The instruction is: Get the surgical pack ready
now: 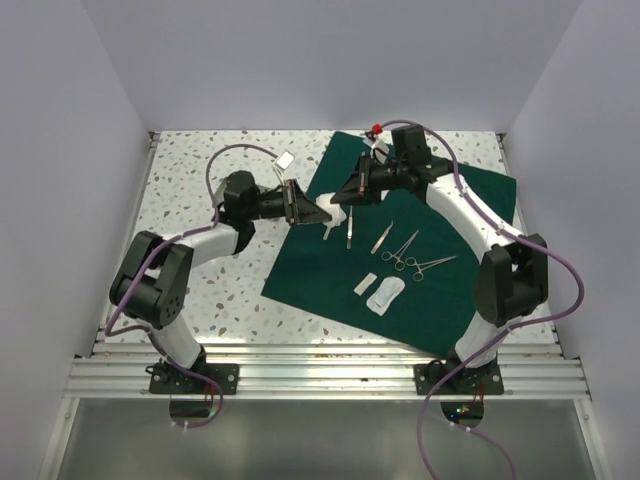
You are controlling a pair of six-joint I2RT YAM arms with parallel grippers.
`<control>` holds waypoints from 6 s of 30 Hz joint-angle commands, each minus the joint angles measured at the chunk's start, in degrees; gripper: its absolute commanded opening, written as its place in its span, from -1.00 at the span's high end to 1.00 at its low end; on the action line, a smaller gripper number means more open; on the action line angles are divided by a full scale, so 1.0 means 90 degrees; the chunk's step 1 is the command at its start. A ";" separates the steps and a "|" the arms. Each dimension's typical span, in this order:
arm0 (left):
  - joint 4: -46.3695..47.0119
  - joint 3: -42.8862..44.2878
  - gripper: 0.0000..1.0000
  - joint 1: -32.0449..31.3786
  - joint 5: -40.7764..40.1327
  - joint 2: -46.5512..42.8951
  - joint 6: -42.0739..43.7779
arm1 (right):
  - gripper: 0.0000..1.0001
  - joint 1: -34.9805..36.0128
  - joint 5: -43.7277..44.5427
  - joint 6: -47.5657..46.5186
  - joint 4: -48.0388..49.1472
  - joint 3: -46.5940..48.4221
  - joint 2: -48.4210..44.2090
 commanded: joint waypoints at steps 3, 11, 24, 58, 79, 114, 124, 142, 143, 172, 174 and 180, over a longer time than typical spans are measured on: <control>0.1072 -0.0037 0.99 0.0057 0.0411 0.0314 -0.0603 | 0.42 0.0016 -0.0017 0.0131 0.0065 0.0310 0.0081; -0.0021 0.0129 1.00 0.1247 0.0050 0.0559 -0.0389 | -0.55 -0.0432 0.2062 -0.0855 -0.2395 0.1433 0.0384; -0.2443 0.1740 1.00 0.2234 -0.1424 0.1808 0.0148 | -0.54 -0.0804 0.2054 -0.1052 -0.2447 0.0916 0.0325; -0.5637 0.3264 1.00 0.1795 -0.3543 0.2844 0.0608 | -0.55 -0.1078 0.1800 -0.1218 -0.2310 0.0584 0.0453; -0.5921 0.3138 1.00 0.1785 -0.3749 0.2766 0.0129 | -0.54 -0.1107 0.1673 -0.1149 -0.2222 0.0594 0.0609; -0.6097 0.2239 -0.03 0.1776 -0.3993 0.1594 0.0481 | -0.54 -0.1098 0.1615 -0.1051 -0.2007 0.0516 0.0677; -0.6360 0.2444 -0.21 0.1717 -0.3984 0.1487 0.0890 | -0.54 -0.1098 0.1663 -0.1052 -0.1978 0.0564 0.0736; -0.8830 0.4231 -0.28 0.1473 -0.5125 0.1858 0.2111 | -0.55 -0.1098 0.1790 -0.1003 -0.1881 0.0555 0.0824; -0.8899 0.4260 -0.30 0.1473 -0.5155 0.1838 0.2121 | -0.54 -0.1107 0.1800 -0.0974 -0.1871 0.0555 0.0843; -0.7767 0.2884 -0.06 0.1434 -0.4111 0.0325 0.3869 | -0.07 -0.1684 0.3451 -0.0524 0.0258 0.1912 0.3304; -0.7738 0.2884 -0.05 0.1434 -0.4043 0.0393 0.3811 | -0.05 -0.1684 0.3344 -0.0495 0.0336 0.1941 0.3401; -0.7689 0.2971 -0.04 0.1434 -0.3954 0.0500 0.3733 | 0.00 -0.1684 0.3236 -0.0397 0.0658 0.1756 0.3587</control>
